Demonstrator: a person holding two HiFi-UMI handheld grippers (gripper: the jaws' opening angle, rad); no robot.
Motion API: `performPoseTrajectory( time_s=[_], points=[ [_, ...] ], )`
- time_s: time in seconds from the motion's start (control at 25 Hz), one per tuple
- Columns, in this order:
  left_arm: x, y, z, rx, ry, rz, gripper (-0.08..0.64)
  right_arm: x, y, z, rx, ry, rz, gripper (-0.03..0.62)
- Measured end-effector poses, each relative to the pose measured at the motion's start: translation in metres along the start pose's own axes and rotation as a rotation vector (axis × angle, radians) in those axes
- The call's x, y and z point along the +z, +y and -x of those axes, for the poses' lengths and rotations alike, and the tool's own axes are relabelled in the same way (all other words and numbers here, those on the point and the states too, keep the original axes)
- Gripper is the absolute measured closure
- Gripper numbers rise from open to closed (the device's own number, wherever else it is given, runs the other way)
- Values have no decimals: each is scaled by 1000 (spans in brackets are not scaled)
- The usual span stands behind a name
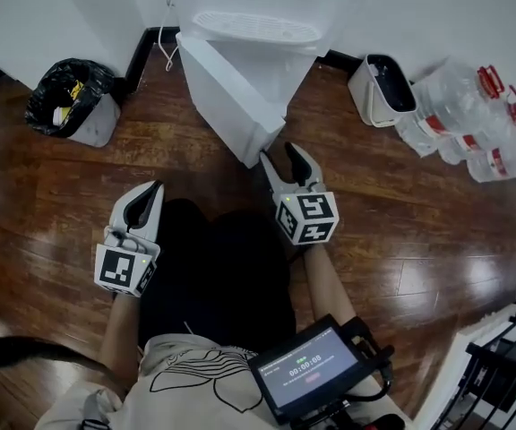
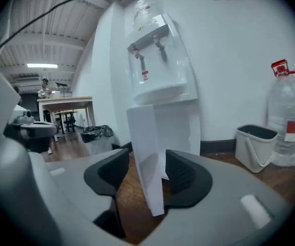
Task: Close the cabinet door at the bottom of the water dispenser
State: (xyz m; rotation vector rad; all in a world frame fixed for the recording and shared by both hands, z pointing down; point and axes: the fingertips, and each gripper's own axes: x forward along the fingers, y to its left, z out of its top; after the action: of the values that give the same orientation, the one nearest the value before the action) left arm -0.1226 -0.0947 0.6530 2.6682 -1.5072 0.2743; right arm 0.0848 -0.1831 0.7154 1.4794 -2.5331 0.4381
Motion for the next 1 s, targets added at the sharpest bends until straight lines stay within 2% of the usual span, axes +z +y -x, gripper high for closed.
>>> performPoseTrajectory(
  time_s=[0.08,0.12,0.24,0.4,0.48,0.52,0.56,0.64,0.68,0.84,1.0],
  points=[
    [2,4,4,13,-22,13,548,6,-9,-8,-22,4,-1,371],
    [3,5,6,19,-29,13,548,8,-12,-12,-15,11,-10,351],
    [4,5,9,17,-33,9,548,20,-25,-14,-30,21,-52,348],
    [7,9,11,17,-50,35,548,34,-19,-10,-39,3,4,364],
    [13,10,11,15,-76,67,547,34,-23,-15,-113,6,72,459],
    [15,10,10,14,-88,85,548,35,-30,-18,-179,3,99,469],
    [17,9,9,13,-99,102,548,37,-40,-22,-250,-2,113,508],
    [19,5,8,13,-120,137,547,44,-62,-31,-355,-9,101,526],
    [20,3,7,12,-136,163,547,48,-72,-37,-374,-7,83,525],
    [36,-9,2,-31,-218,267,545,64,-112,-62,-332,27,35,506],
    [34,-19,-1,-41,-197,294,545,82,-144,-92,-264,35,27,503]
  ],
)
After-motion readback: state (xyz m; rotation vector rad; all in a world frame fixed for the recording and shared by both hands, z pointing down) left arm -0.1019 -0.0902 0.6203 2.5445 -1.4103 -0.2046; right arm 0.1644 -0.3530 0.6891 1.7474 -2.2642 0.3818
